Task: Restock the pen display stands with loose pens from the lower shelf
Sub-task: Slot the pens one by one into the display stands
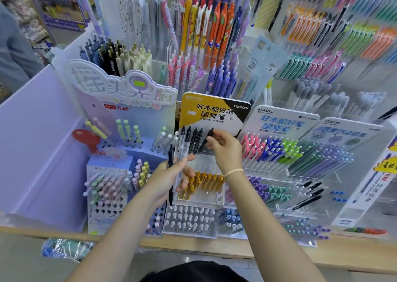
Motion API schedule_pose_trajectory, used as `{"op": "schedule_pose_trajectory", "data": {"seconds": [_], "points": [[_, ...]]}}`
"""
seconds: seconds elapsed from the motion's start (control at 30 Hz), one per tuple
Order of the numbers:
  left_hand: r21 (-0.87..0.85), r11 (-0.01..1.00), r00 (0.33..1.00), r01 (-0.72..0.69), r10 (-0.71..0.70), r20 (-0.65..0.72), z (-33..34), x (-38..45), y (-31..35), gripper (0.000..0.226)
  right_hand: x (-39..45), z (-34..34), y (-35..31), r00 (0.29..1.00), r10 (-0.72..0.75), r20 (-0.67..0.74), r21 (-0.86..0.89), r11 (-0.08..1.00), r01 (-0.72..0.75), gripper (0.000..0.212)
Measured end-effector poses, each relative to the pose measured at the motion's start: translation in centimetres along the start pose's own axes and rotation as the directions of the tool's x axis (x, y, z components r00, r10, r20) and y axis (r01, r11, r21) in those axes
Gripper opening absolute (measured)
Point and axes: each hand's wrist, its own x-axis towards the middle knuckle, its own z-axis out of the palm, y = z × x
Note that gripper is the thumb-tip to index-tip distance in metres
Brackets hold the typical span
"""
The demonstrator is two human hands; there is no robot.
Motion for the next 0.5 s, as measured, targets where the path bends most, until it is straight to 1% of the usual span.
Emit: {"op": "schedule_pose_trajectory", "data": {"seconds": [0.07,0.2,0.27,0.33,0.4,0.43,0.47,0.5], "points": [[-0.010,1.000,1.000,0.007,-0.007,0.003,0.1,0.2,-0.1,0.031,0.2,0.2,0.1,0.999,-0.033,-0.002,-0.037,0.999,0.033,0.018],[-0.007,1.000,1.000,0.002,-0.002,0.003,0.3,0.4,-0.2,0.031,0.4,0.5,0.0,0.989,-0.144,0.040,-0.191,0.970,0.149,0.023],[-0.016,1.000,1.000,0.002,-0.002,-0.006,0.4,0.5,-0.1,0.030,0.5,0.4,0.1,0.985,-0.155,0.071,-0.231,0.958,0.167,0.023],[-0.041,0.999,1.000,0.006,-0.007,-0.020,0.5,0.4,0.1,0.027,0.2,0.0,0.1,0.987,-0.137,0.082,-0.243,0.958,0.153,0.023],[-0.062,0.998,1.000,0.013,-0.014,-0.017,0.5,0.3,0.2,0.025,-0.6,-0.5,-0.1,0.990,-0.132,0.054,-0.185,0.973,0.140,0.017],[-0.066,0.998,1.000,0.014,-0.015,-0.008,0.5,0.3,0.3,0.025,-1.1,-0.8,-0.5,0.993,-0.110,0.051,-0.120,0.986,0.115,0.010],[-0.065,0.998,1.000,0.014,-0.013,0.002,0.5,0.2,0.3,0.025,-1.6,-1.0,-0.9,0.995,-0.065,0.079,-0.040,0.997,0.068,0.007],[-0.060,0.998,1.000,0.013,-0.012,0.012,0.6,0.2,0.3,0.026,-2.1,-1.2,-1.4,0.991,-0.013,0.132,0.036,0.999,0.009,0.012]]}}
